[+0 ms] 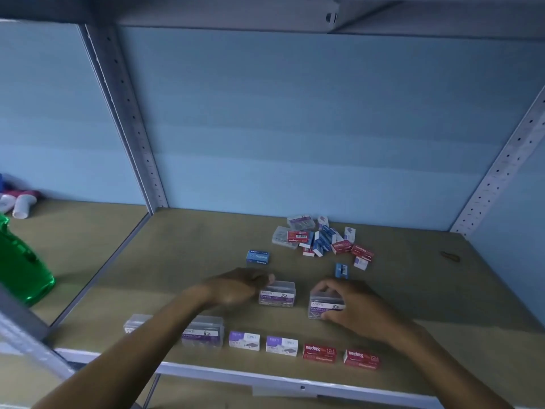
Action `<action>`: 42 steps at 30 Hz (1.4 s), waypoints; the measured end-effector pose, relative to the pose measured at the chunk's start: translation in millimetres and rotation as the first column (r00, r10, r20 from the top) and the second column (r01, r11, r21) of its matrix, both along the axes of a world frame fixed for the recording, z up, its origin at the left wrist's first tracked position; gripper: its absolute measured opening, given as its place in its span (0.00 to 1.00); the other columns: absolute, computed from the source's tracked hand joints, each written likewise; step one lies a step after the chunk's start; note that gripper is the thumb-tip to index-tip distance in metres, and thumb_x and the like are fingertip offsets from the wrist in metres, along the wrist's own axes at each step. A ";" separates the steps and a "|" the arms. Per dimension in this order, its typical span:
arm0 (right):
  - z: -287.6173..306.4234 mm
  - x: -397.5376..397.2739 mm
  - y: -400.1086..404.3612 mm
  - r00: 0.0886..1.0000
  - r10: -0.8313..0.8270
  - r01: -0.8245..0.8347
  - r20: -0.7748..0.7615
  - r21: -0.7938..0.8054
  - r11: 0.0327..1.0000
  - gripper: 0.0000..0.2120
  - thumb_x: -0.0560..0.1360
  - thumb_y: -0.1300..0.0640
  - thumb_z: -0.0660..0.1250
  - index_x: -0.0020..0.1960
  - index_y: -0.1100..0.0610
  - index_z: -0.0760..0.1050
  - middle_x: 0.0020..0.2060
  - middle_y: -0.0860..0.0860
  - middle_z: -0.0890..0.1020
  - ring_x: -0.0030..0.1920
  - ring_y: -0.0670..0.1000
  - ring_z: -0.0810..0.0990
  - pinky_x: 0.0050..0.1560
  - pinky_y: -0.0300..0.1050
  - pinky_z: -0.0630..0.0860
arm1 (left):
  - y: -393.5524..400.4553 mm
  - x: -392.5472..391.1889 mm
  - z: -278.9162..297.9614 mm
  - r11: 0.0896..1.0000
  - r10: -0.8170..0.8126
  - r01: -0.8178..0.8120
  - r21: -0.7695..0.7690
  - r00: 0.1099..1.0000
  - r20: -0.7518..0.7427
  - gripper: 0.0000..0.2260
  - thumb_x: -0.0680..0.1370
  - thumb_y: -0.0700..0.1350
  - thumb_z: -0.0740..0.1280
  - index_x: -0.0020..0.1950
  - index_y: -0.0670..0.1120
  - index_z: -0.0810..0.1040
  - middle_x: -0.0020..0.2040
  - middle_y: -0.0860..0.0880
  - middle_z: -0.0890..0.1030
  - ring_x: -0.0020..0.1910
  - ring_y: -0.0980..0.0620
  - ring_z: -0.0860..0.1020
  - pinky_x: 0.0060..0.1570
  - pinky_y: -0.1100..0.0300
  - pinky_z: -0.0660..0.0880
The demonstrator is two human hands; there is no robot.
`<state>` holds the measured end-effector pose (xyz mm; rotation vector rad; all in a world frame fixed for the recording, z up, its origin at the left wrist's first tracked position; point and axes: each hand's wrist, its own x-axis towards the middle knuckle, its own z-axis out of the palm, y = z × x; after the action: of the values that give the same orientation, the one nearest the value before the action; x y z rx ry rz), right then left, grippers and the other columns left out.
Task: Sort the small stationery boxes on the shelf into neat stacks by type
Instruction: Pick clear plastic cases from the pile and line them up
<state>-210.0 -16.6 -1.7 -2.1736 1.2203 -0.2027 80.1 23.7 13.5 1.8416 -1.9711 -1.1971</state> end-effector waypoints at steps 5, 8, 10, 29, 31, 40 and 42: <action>-1.7 -0.8 2.1 1.000 -0.007 0.007 0.010 0.013 1.000 0.18 0.73 0.47 0.74 0.56 0.30 0.72 0.52 0.32 0.79 0.49 0.33 0.80 0.43 0.31 0.78 | -0.8 -1.4 -10.0 0.998 -0.043 0.047 -0.031 0.992 0.115 0.21 0.80 0.66 0.48 0.66 0.61 0.70 0.67 0.53 0.67 0.71 0.48 0.63 0.69 0.50 0.64; -1.4 -1.9 2.7 1.000 0.000 0.000 0.004 0.018 1.000 0.20 0.72 0.45 0.75 0.58 0.30 0.71 0.55 0.33 0.78 0.52 0.35 0.79 0.48 0.33 0.79 | -0.8 -2.1 -9.7 0.998 -0.035 0.040 -0.052 0.995 0.094 0.21 0.80 0.66 0.48 0.65 0.60 0.71 0.67 0.52 0.69 0.69 0.51 0.66 0.68 0.50 0.65; 1.7 -4.2 2.4 1.000 0.004 -0.005 0.020 0.026 1.000 0.23 0.70 0.41 0.75 0.60 0.30 0.71 0.56 0.33 0.78 0.54 0.35 0.79 0.52 0.37 0.80 | -0.6 -2.4 -7.1 0.995 -0.027 0.025 -0.097 1.000 -0.010 0.19 0.80 0.65 0.51 0.59 0.59 0.76 0.62 0.55 0.76 0.61 0.59 0.74 0.63 0.54 0.73; 16.9 27.5 8.4 0.999 -0.012 0.012 0.035 0.006 1.000 0.10 0.77 0.41 0.69 0.58 0.32 0.77 0.49 0.30 0.81 0.48 0.32 0.79 0.44 0.32 0.76 | 20.7 36.8 23.4 0.909 0.063 -0.036 -0.416 0.997 0.051 0.16 0.75 0.45 0.74 0.61 0.55 0.81 0.56 0.56 0.80 0.44 0.61 0.77 0.46 0.67 0.75; 20.2 50.0 10.3 0.998 0.014 -0.014 0.054 -0.009 1.000 0.10 0.76 0.41 0.69 0.57 0.32 0.77 0.48 0.30 0.82 0.47 0.31 0.79 0.45 0.34 0.76 | 27.9 62.3 36.2 0.893 0.105 -0.080 -0.443 0.994 0.031 0.15 0.73 0.43 0.75 0.58 0.54 0.82 0.52 0.59 0.81 0.43 0.64 0.78 0.43 0.70 0.74; 24.1 150.0 19.2 0.984 0.084 -0.083 0.155 -0.018 0.996 0.10 0.74 0.41 0.71 0.55 0.38 0.81 0.44 0.34 0.83 0.43 0.32 0.80 0.42 0.35 0.76 | 61.2 149.0 37.2 0.930 0.171 -0.126 -0.346 0.980 0.102 0.14 0.72 0.42 0.76 0.54 0.58 0.83 0.51 0.62 0.82 0.49 0.58 0.80 0.51 0.55 0.79; 20.2 164.8 20.9 0.983 0.096 -0.097 0.157 -0.006 0.995 0.10 0.73 0.42 0.71 0.54 0.38 0.81 0.44 0.33 0.83 0.43 0.31 0.79 0.41 0.34 0.74 | 66.3 155.7 31.3 0.935 0.139 -0.090 -0.342 0.983 0.122 0.14 0.72 0.44 0.76 0.54 0.59 0.83 0.50 0.64 0.82 0.48 0.59 0.80 0.51 0.56 0.79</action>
<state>-45.2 4.2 18.4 -2.1645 1.0247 -0.3250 235.9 90.0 44.8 1.8743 -1.9600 -0.6597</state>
